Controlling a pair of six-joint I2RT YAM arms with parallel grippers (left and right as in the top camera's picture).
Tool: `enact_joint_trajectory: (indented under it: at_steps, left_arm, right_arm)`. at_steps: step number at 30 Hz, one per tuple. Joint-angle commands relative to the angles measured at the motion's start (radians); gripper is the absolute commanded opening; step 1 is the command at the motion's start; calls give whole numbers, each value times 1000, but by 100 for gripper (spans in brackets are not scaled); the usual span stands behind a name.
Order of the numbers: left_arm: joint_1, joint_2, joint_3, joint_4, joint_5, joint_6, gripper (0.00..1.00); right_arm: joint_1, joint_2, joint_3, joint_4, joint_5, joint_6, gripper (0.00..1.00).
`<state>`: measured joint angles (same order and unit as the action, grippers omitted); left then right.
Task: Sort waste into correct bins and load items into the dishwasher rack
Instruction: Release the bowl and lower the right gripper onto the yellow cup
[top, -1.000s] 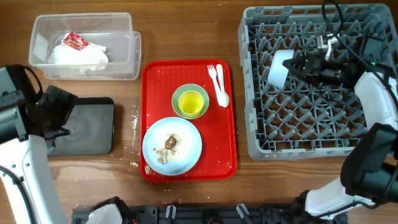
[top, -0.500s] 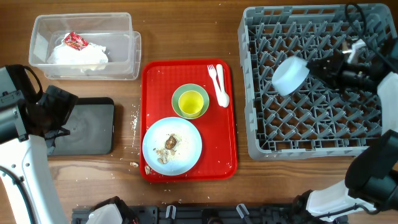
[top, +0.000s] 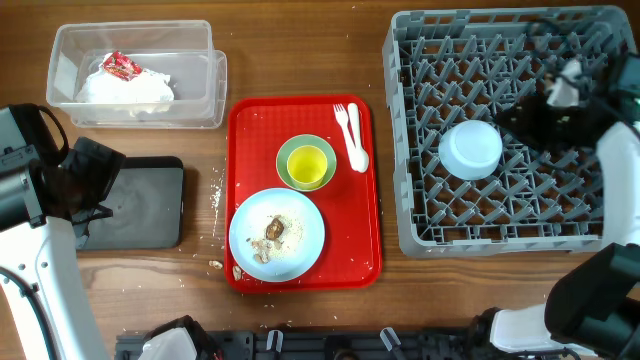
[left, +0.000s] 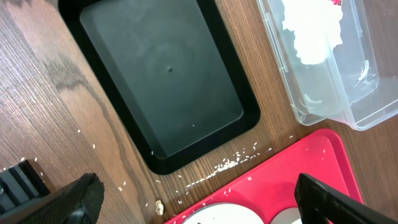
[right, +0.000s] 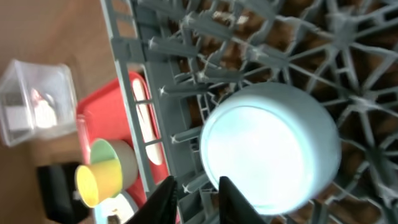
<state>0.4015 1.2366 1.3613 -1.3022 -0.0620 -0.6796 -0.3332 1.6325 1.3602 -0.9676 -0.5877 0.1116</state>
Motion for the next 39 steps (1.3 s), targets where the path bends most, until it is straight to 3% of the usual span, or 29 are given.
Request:
enact_joint_trajectory:
  at_steps: [1, 8, 12, 16, 18, 21, 30, 39]
  left_arm:
    - [7, -7, 0, 0, -3, -13, 100]
    - [7, -7, 0, 0, -3, -13, 100]
    - [7, -7, 0, 0, -3, -13, 100]
    - [7, -7, 0, 0, -3, -13, 100]
    - [7, -7, 0, 0, -3, -13, 100]
    - [7, -7, 0, 0, -3, -13, 100]
    - [7, -7, 0, 0, -3, -13, 100]
    - [7, -7, 0, 0, -2, -13, 100]
  right_arm:
    - [95, -2, 21, 23, 169, 83, 15]
    - [382, -4, 21, 64, 168, 45, 16]
    - [600, -4, 21, 137, 169, 46, 31]
    - [797, -3, 21, 227, 203, 76, 60]
    - [871, -2, 21, 258, 301, 139, 66]
    - [963, 8, 21, 290, 437, 187, 67]
    - [1156, 145, 21, 381, 493, 180, 70]
    - [1187, 236, 21, 440, 700, 146, 66]
